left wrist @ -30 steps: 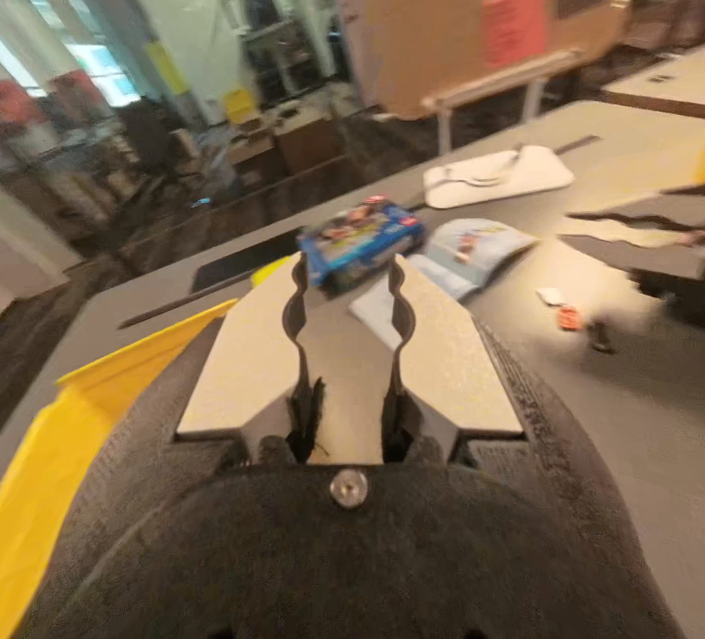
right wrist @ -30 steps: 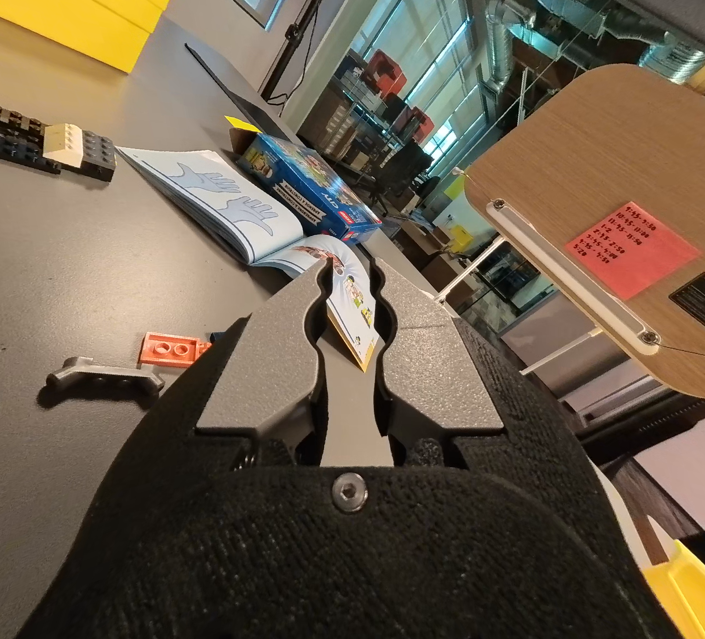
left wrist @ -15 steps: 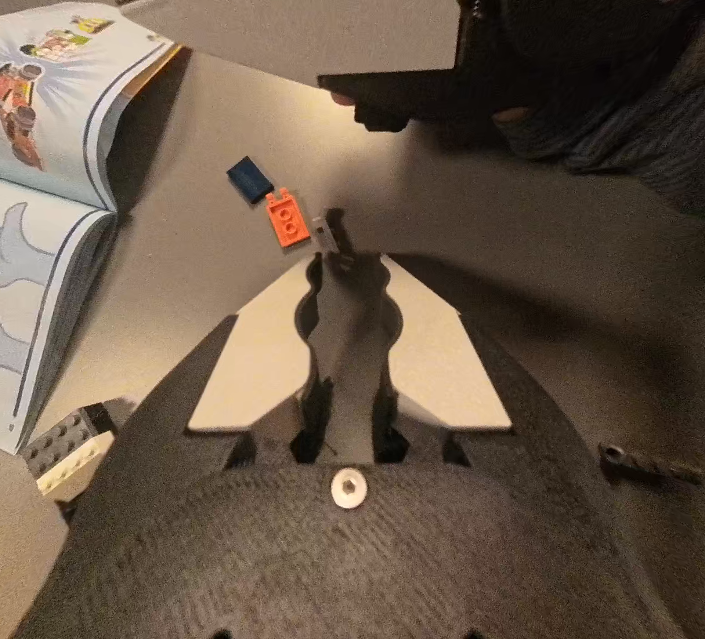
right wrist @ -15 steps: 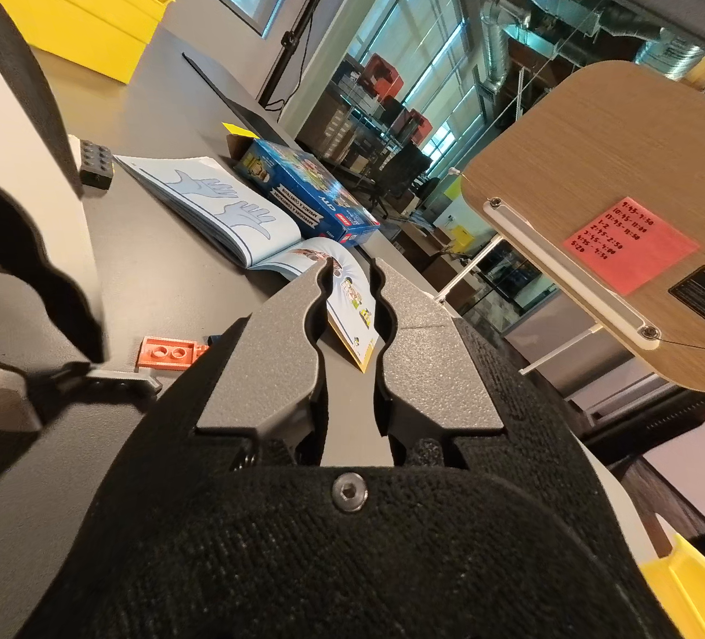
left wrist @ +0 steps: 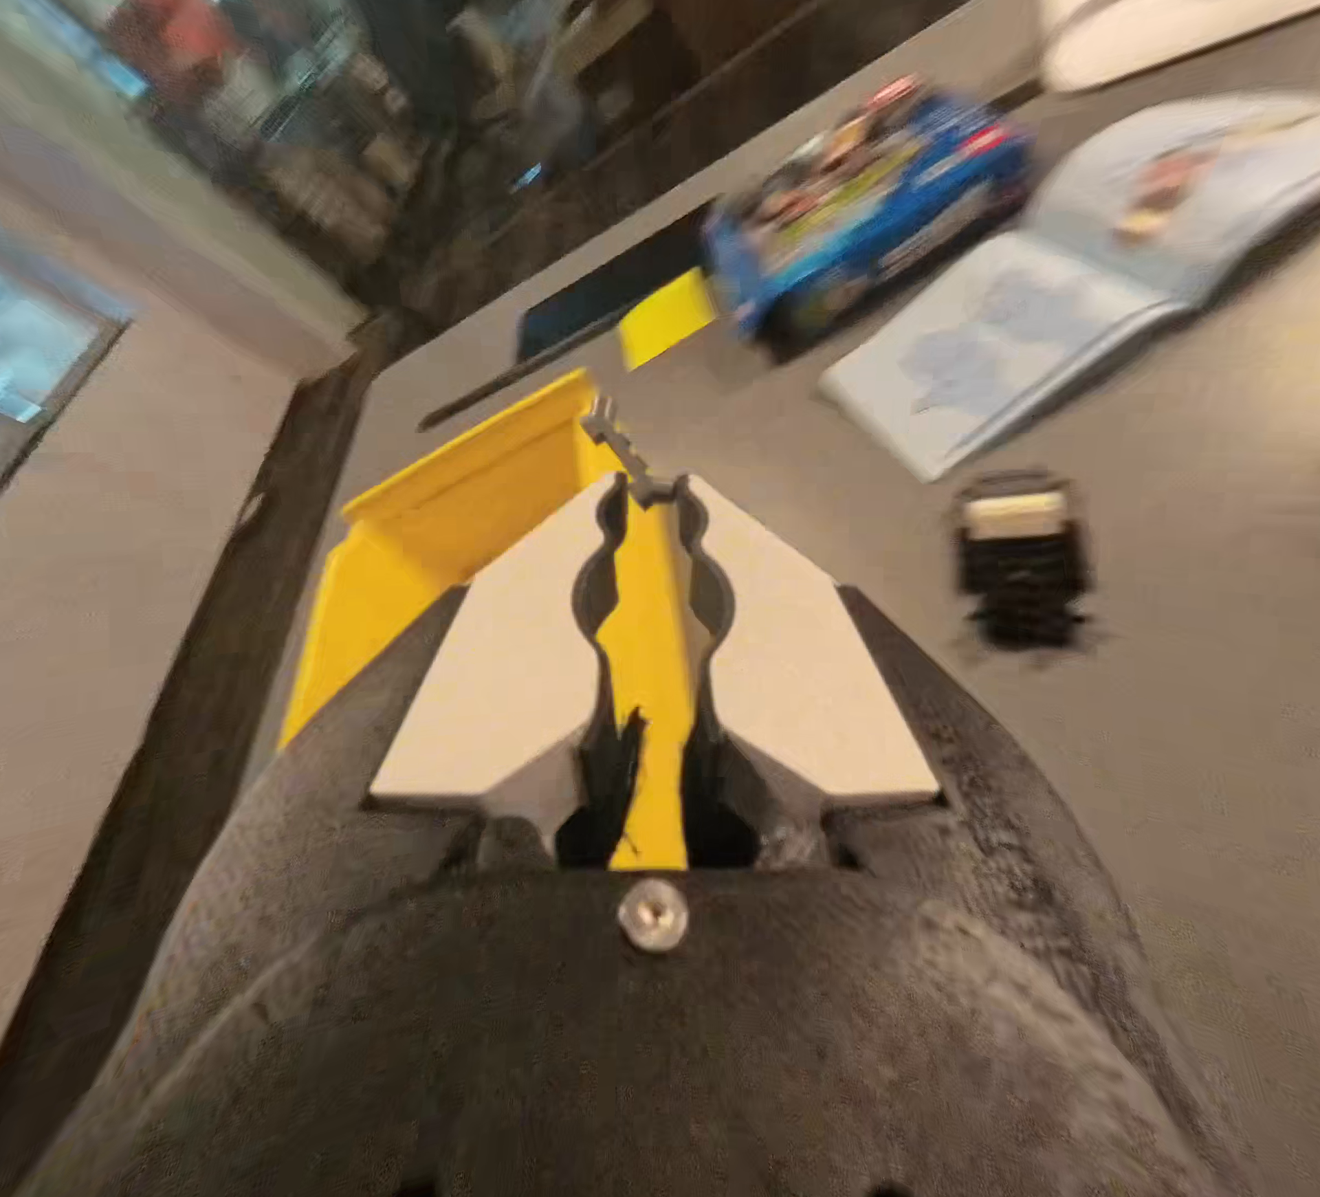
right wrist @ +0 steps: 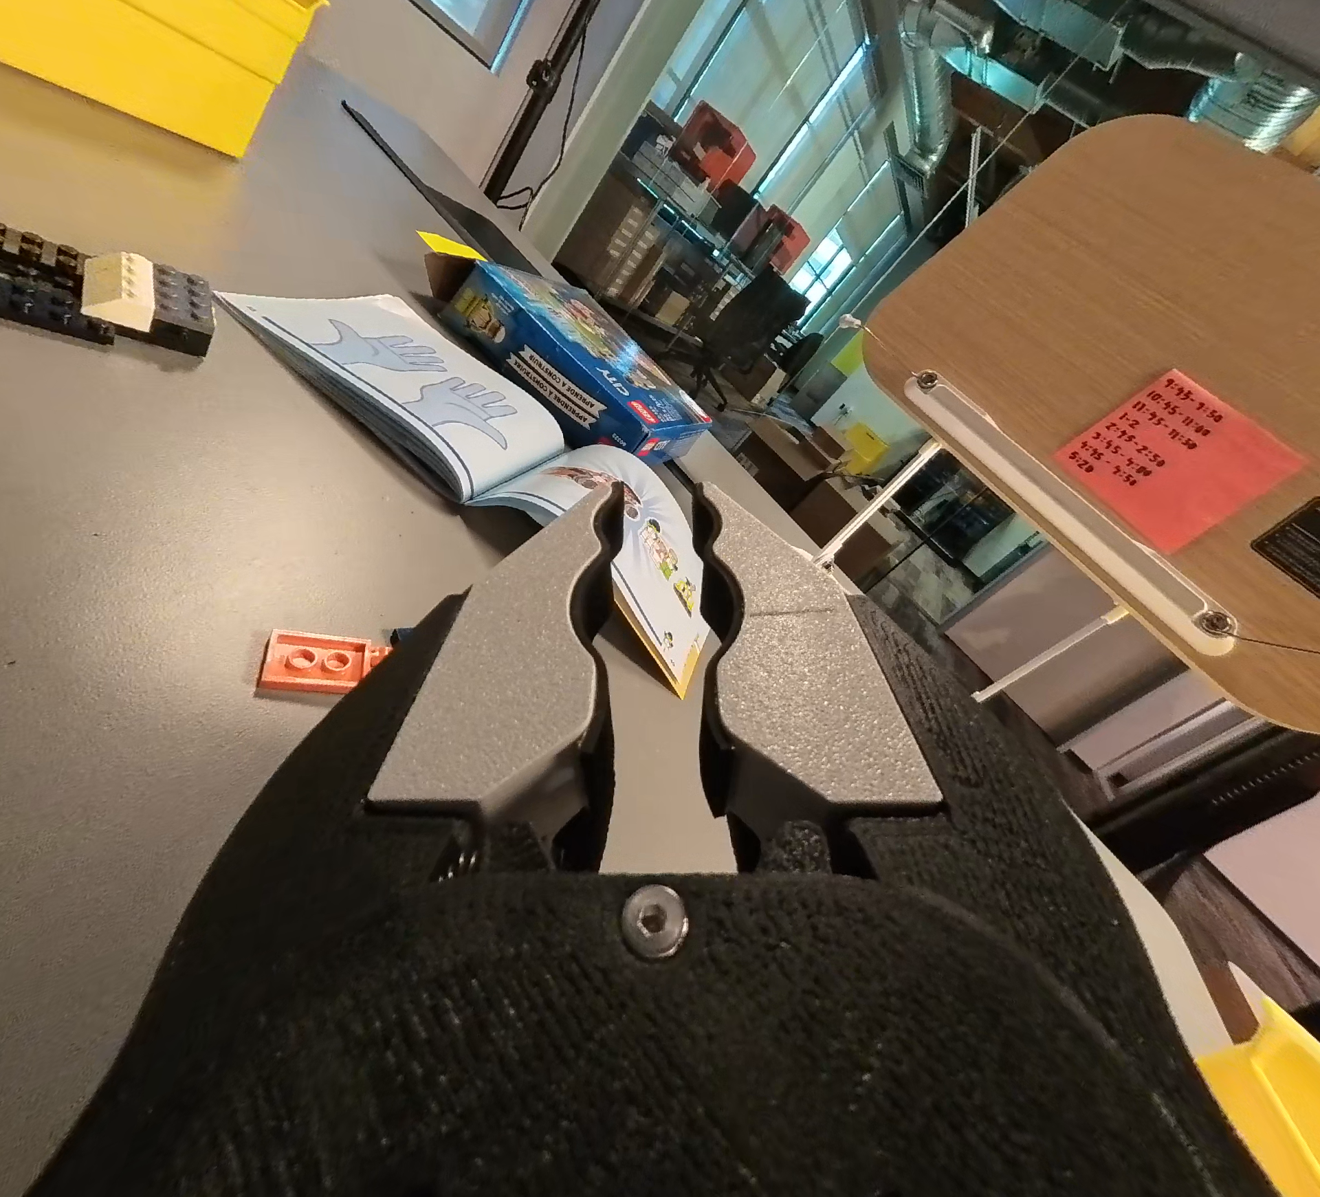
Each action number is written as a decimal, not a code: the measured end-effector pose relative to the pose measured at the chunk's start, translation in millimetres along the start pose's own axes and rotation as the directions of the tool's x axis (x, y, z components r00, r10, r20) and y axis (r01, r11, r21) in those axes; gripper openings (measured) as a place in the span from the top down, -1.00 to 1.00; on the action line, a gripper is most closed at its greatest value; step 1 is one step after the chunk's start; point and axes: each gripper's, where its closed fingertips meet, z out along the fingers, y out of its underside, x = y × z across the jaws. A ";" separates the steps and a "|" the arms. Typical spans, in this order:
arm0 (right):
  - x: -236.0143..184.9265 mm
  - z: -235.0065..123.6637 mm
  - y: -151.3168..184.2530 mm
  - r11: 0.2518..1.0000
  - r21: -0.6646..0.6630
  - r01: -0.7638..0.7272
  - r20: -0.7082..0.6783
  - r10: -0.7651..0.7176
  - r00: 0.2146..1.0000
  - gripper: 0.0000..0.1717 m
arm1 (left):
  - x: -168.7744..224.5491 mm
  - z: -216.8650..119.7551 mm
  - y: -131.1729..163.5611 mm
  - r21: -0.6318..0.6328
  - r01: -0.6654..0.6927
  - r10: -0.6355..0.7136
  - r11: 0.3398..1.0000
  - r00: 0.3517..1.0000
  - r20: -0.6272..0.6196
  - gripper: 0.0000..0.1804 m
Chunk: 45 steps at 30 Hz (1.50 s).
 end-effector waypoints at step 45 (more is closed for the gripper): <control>1.2 -0.4 1.3 1.000 -0.006 0.006 -0.006 -0.006 1.000 0.80 | 319.9 -130.7 65.7 0.461 -0.238 0.420 0.855 -0.205 -0.884 0.74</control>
